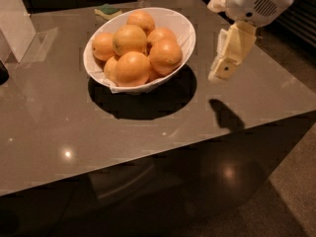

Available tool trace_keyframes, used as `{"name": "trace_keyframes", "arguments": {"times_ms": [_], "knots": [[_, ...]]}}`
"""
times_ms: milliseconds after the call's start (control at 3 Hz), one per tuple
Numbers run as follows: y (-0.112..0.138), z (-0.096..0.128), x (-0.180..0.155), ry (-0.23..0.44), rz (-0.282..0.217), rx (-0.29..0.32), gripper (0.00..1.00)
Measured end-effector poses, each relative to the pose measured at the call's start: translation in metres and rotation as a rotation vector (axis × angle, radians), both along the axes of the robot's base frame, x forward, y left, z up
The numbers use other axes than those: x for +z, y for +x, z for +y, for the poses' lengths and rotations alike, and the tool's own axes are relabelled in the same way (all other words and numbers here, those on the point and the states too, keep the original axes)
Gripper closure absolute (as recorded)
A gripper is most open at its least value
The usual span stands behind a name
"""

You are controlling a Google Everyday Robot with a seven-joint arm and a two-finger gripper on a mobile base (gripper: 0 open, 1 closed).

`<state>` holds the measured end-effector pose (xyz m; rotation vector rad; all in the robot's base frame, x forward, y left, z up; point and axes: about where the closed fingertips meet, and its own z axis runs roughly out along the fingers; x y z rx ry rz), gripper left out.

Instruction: Pick orange from white bowl

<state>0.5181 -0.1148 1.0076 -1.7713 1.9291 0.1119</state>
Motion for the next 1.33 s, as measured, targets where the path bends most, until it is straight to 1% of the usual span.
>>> {"name": "trace_keyframes", "arguments": {"times_ms": [667,1000,1333], "knots": [[0.003,0.003,0.0,0.025,-0.003,-0.005,0.0],[0.014,0.024,-0.009,0.076,0.018,0.032,0.0],[0.025,0.051,-0.022,0.099,0.059,0.099,0.0]]}}
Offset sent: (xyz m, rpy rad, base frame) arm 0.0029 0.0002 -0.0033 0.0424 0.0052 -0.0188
